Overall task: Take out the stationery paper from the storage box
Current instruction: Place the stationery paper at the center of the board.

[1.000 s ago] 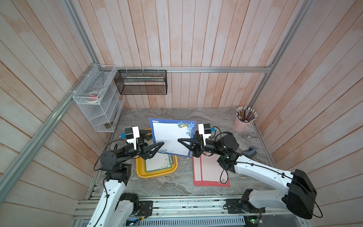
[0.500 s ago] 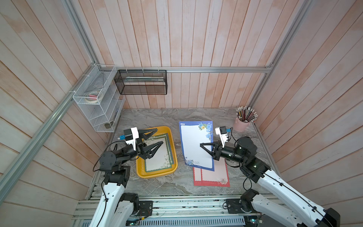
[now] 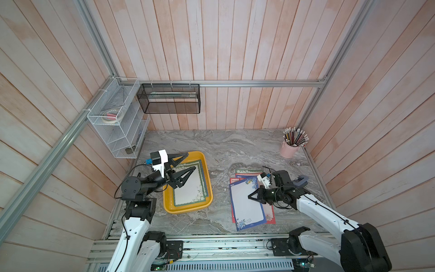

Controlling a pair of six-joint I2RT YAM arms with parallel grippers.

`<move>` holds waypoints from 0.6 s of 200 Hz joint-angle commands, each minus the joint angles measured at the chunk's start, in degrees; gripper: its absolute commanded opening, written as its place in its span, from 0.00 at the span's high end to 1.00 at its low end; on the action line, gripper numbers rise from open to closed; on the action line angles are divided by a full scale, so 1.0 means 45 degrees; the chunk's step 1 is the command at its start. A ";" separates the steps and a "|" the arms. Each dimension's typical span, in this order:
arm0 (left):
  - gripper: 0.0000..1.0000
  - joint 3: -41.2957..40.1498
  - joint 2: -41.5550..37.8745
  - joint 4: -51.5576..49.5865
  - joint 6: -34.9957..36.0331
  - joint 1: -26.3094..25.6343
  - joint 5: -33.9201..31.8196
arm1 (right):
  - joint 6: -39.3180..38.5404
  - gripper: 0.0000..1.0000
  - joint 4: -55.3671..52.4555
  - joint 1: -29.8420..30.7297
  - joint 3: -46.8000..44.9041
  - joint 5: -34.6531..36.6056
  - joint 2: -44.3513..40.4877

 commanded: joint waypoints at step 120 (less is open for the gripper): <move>0.28 0.0842 0.0294 -0.2015 0.1107 0.0056 -0.1530 | -0.1245 0.86 -0.0993 -0.1989 -0.0283 0.0898 0.2001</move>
